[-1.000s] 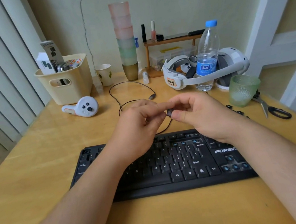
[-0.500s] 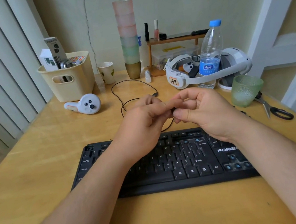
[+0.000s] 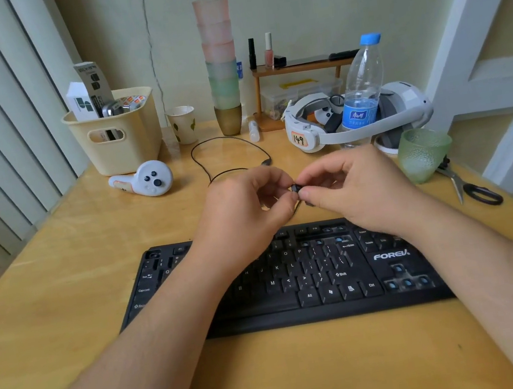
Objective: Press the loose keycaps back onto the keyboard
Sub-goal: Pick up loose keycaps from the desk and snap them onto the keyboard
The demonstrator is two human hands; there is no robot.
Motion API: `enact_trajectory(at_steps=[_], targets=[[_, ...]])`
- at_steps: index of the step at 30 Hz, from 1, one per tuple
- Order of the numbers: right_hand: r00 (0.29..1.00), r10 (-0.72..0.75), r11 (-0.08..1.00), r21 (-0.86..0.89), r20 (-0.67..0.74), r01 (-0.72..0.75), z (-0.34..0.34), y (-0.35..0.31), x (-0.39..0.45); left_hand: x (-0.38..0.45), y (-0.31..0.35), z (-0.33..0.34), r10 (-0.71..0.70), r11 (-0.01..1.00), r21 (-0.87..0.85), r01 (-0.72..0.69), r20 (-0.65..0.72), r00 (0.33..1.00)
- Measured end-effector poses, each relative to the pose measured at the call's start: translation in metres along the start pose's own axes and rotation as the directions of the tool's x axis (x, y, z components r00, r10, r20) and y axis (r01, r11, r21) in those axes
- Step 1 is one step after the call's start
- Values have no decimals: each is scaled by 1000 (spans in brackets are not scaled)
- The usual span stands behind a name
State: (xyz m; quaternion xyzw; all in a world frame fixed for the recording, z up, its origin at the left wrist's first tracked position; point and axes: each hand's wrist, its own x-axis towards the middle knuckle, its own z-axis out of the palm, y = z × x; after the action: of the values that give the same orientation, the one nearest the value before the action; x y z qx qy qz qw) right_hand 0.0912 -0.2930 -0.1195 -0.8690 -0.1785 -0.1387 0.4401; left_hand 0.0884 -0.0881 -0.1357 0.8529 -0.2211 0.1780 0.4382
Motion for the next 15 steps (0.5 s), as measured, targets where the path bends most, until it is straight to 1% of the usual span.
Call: enact_trajectory(at_steps=[2, 4, 6, 8, 11, 15], targets=[[998, 24, 997, -71, 64, -20, -8, -7, 2, -1, 2, 2, 6, 1000, 19, -6, 7, 1000], [987, 46, 980, -199, 154, -14, -18, -13, 5, -2, 2, 3, 16, 998, 56, -19, 52, 999], [961, 95, 933, -361, 261, 6, -30, -17, 9, -2, 1, 3, 14, 985, 168, -41, 158, 987], [922, 181, 888, -460, 343, -3, -40, -16, 13, -1, 0, 2, -12, 956, 288, -59, 236, 972], [857, 293, 864, -502, 423, -48, -44, -10, 19, 1, -6, -1, -85, 924, 383, -24, 264, 961], [801, 349, 868, -489, 486, -81, -37, -4, 23, 1, -10, -3, -186, 898, 438, 39, 299, 936]])
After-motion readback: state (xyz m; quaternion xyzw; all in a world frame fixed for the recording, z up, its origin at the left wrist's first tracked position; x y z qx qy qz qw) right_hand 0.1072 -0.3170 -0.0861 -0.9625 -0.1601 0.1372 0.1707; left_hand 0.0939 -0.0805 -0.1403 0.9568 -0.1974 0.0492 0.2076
